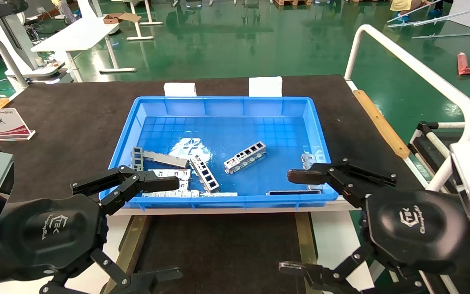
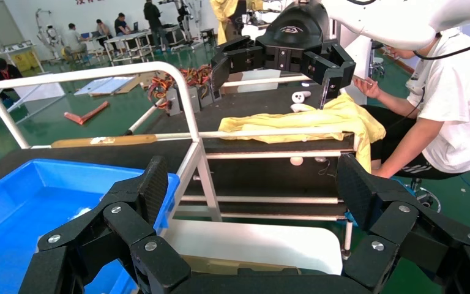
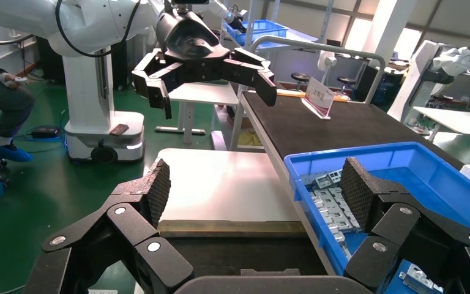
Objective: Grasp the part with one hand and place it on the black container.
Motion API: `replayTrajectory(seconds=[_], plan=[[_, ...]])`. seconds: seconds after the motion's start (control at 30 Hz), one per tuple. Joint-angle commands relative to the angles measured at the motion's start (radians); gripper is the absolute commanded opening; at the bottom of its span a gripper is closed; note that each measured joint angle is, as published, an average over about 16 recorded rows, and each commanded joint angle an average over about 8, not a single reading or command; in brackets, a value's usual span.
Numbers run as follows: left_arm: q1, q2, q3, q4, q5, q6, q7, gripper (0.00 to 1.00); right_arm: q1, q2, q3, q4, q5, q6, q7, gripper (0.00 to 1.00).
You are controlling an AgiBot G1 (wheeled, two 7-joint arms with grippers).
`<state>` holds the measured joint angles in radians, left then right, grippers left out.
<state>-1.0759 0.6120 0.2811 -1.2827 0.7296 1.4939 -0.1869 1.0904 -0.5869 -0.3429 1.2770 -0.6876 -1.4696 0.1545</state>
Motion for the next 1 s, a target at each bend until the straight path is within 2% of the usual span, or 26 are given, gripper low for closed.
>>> replayTrajectory(seconds=[0.03,0.57,1.0], plan=[[0.0,0.0,0.0,0.0,0.0,0.0,0.0,1.0,0.0,0.0,0.0,0.0,0.0,0.0,0.0,1.0],[-0.004,0.011,0.006,0.004,0.016,-0.012,0.007,1.0,0.0,0.0,0.0,0.0,0.0,0.0,0.0,1.0],[-0.075,0.1,0.068,0.044,0.167,-0.101,0.021,1.0,0.0,0.0,-0.001,-0.001,0.0,0.0,0.0,1.0]])
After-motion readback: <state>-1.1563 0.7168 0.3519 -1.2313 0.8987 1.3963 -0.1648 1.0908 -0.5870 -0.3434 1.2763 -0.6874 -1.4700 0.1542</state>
